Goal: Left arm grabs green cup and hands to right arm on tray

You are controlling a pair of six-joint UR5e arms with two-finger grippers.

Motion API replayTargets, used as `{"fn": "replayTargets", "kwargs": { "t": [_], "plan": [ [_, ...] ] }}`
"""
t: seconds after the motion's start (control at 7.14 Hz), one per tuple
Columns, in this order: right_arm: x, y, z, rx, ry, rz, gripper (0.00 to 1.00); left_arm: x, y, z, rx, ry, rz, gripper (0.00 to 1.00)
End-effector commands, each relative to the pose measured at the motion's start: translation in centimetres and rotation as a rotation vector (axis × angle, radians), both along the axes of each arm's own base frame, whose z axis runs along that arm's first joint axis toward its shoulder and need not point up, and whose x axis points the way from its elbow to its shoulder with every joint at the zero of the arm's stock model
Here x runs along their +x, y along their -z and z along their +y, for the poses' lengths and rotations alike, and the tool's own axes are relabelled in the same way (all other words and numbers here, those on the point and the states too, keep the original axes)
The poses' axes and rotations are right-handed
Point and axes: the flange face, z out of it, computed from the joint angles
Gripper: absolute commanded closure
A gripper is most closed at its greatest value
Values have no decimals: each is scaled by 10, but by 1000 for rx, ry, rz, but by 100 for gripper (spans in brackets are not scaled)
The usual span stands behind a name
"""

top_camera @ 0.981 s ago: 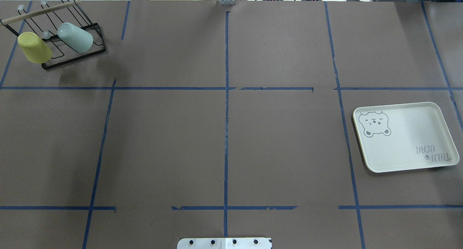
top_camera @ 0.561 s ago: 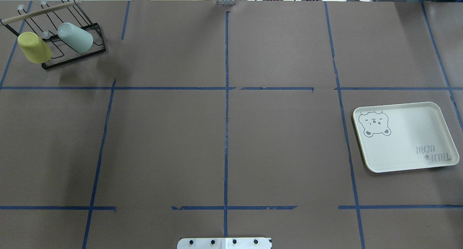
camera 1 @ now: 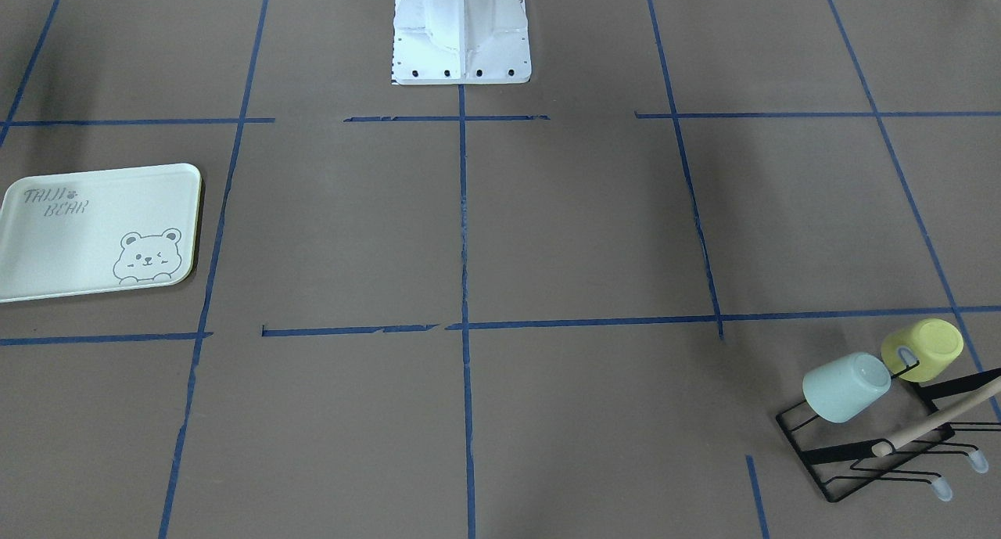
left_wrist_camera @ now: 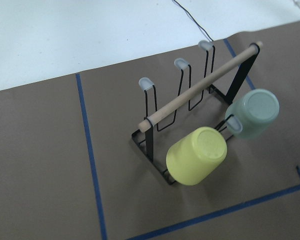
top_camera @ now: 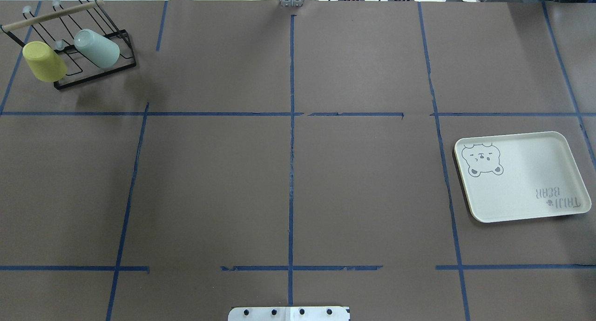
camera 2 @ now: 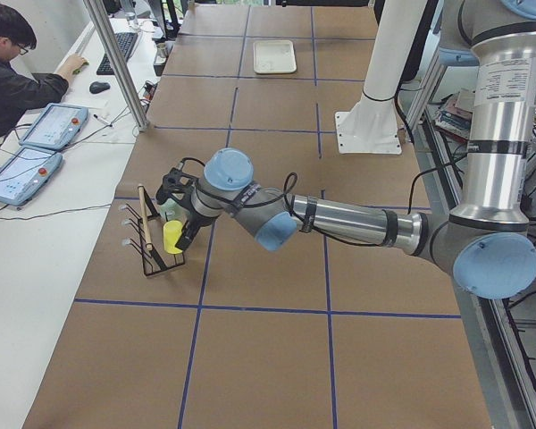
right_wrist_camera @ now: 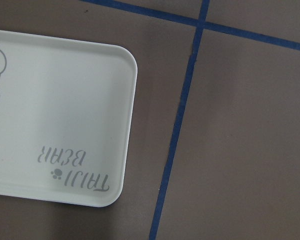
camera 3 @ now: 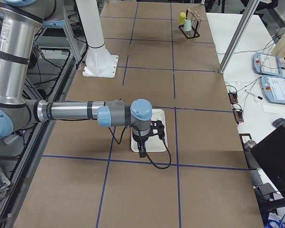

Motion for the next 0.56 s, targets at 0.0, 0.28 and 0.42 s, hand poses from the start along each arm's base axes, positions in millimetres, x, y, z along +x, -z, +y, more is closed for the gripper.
{"fn": "replayTargets", "kwargs": {
  "t": [0.0,0.28,0.42],
  "plan": [
    [0,0,0,1,0,0,0,100,34,-30,-122,130,50,0],
    [0,0,0,1,0,0,0,166,43,-36,-93,201,-14,0],
    [0,0,0,1,0,0,0,180,46,-45,-63,213,-10,0]
  ]
}}
